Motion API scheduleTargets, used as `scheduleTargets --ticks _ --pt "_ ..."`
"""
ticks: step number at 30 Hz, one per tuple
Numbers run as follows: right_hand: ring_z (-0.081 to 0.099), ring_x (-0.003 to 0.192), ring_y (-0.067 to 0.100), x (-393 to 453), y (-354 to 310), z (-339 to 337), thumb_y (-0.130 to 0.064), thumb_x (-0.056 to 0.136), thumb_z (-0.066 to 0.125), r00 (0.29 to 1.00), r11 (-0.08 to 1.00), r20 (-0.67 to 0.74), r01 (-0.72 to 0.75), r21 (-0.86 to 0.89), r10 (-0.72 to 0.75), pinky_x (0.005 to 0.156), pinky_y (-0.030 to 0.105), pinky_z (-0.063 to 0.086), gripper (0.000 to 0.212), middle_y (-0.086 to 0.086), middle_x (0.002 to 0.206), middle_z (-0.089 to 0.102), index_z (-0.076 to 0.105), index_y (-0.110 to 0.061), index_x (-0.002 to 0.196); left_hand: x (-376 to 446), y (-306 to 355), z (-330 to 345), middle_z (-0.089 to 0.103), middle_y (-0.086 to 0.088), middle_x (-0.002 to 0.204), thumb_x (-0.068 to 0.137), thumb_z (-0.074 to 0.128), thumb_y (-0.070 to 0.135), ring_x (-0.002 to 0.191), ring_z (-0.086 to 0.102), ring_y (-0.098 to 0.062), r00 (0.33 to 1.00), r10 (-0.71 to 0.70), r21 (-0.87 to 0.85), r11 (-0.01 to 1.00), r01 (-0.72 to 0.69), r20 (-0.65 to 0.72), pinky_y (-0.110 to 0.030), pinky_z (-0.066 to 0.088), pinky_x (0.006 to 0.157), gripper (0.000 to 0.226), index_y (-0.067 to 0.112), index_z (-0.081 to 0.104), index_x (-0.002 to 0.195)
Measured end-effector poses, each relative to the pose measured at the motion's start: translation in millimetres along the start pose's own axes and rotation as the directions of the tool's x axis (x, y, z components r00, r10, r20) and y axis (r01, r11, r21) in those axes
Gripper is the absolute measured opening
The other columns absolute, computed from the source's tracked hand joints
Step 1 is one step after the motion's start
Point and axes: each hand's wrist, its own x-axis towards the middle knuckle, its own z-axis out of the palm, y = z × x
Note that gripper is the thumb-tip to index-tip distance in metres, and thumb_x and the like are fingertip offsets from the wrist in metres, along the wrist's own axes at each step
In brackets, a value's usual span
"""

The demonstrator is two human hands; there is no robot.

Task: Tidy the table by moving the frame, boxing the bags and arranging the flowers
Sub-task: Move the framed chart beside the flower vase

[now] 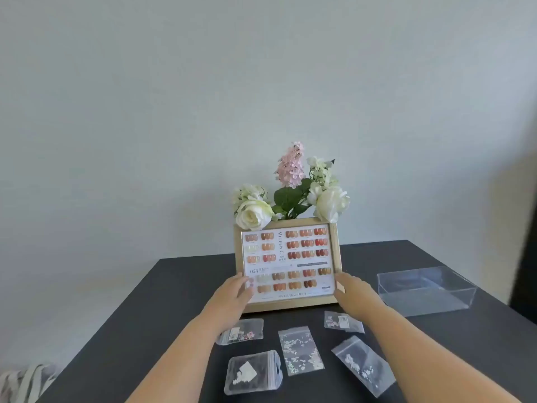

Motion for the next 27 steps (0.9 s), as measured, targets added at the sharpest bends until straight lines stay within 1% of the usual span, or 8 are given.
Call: scheduleTargets --ticks 4,7,12,15,18,20,23,27 --pt "0.017 0.147 0.030 17 21 2 -0.034 0.100 0.040 0.996 0.996 -0.018 -0.088 -0.012 0.088 0.117 0.050 0.021 0.058 0.002 0.163 0.009 0.018 -0.023 0.152 15 -13 14 0.024 0.013 0.160 0.101 0.036 0.049 0.144 0.025 -0.008 0.997 0.016 -0.001 1.000 -0.016 -0.071 -0.033 0.024 0.114 0.051 0.031 0.034 0.149" --pt "0.018 0.147 0.030 29 33 6 -0.034 0.100 0.043 0.993 0.993 -0.021 -0.115 0.033 0.116 0.117 0.048 0.024 0.061 0.002 0.163 0.008 0.015 -0.023 0.153 25 -21 24 0.028 0.016 0.156 0.101 0.040 0.043 0.138 0.029 -0.003 0.988 0.038 -0.018 0.999 -0.041 -0.153 -0.029 0.028 0.110 0.046 0.032 0.038 0.146" --pt "0.039 0.138 0.032 43 30 6 -0.031 0.099 0.046 0.979 0.934 -0.040 -0.176 0.312 0.198 0.107 0.045 0.038 0.059 0.006 0.155 0.034 0.021 -0.027 0.152 31 -24 30 0.032 0.020 0.140 0.097 0.053 0.033 0.124 0.042 0.000 0.957 0.045 -0.143 0.986 -0.090 -0.288 -0.016 0.032 0.096 0.036 0.037 0.045 0.132" --pt "0.053 0.125 0.028 49 26 10 -0.026 0.099 0.047 0.977 0.871 -0.036 -0.170 0.461 0.210 0.094 0.041 0.049 0.049 0.006 0.141 0.054 0.034 -0.025 0.147 33 -27 32 0.035 0.013 0.145 0.095 0.061 0.026 0.120 0.052 -0.010 0.944 -0.075 -0.312 0.949 -0.031 -0.321 -0.028 0.043 0.099 0.049 0.039 0.038 0.136" --pt "0.062 0.108 0.025 52 33 15 -0.019 0.098 0.049 0.975 0.858 -0.040 -0.171 0.483 0.217 0.079 0.035 0.056 0.043 0.006 0.126 0.063 0.043 -0.023 0.140 37 -30 29 0.051 0.008 0.142 0.096 0.059 0.023 0.113 0.058 -0.015 0.939 -0.255 -0.449 0.884 0.129 -0.233 -0.036 0.045 0.097 0.066 0.037 0.022 0.149" --pt "0.064 0.098 0.023 53 39 17 -0.015 0.096 0.053 0.975 0.845 -0.025 -0.177 0.505 0.219 0.073 0.034 0.059 0.043 0.003 0.113 0.065 0.046 -0.022 0.138 40 -33 28 0.057 0.005 0.136 0.098 0.055 0.022 0.122 0.054 -0.022 0.943 -0.287 -0.456 0.871 0.182 -0.170 -0.045 0.044 0.104 0.065 0.041 0.021 0.150" --pt "0.064 0.089 0.020 56 40 19 -0.012 0.093 0.059 0.983 0.850 -0.030 -0.140 0.508 0.181 0.059 0.024 0.056 0.045 -0.003 0.104 0.064 0.048 -0.023 0.135 43 -35 25 0.061 0.005 0.127 0.099 0.054 0.017 0.119 0.056 -0.022 0.949 -0.277 -0.456 0.871 0.184 -0.147 -0.049 0.047 0.101 0.063 0.046 0.026 0.148" --pt "0.065 0.094 0.022 64 26 27 -0.010 0.092 0.060 0.989 0.828 -0.016 -0.116 0.548 0.149 0.062 0.026 0.057 0.043 -0.002 0.106 0.066 0.050 -0.025 0.131 48 -47 17 0.064 0.006 0.117 0.099 0.053 0.014 0.117 0.058 -0.021 0.923 -0.324 -0.461 0.865 0.200 -0.207 -0.048 0.050 0.098 0.067 0.048 0.024 0.149"
